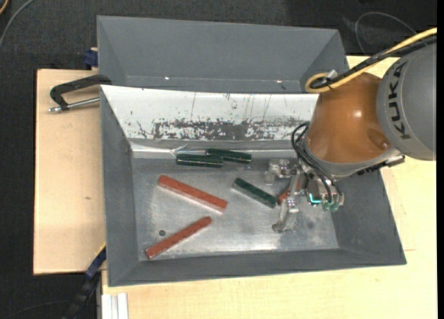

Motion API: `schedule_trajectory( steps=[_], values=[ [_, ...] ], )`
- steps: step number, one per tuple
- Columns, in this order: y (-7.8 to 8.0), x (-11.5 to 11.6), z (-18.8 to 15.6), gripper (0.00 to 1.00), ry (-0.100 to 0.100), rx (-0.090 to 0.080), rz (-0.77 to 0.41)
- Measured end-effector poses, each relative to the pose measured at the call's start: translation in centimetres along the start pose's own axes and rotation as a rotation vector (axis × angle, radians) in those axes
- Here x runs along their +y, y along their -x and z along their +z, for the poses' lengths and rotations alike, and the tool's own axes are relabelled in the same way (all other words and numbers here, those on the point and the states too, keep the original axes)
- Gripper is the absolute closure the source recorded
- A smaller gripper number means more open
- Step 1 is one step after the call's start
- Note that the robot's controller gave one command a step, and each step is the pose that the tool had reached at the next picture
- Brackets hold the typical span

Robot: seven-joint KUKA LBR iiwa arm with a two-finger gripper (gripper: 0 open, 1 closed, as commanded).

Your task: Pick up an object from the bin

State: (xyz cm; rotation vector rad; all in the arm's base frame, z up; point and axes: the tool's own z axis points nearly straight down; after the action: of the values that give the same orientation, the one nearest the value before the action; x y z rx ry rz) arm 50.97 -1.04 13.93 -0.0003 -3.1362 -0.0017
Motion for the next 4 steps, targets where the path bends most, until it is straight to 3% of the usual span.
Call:
schedule_trajectory(
  steps=[1, 4],
  values=[
    [4.26, 2.42, 7.17, 0.0, 0.002, -0.007, 0.121],
    [4.58, 2.57, 6.95, 0.0, 0.0, -0.01, 0.12]
  ],
)
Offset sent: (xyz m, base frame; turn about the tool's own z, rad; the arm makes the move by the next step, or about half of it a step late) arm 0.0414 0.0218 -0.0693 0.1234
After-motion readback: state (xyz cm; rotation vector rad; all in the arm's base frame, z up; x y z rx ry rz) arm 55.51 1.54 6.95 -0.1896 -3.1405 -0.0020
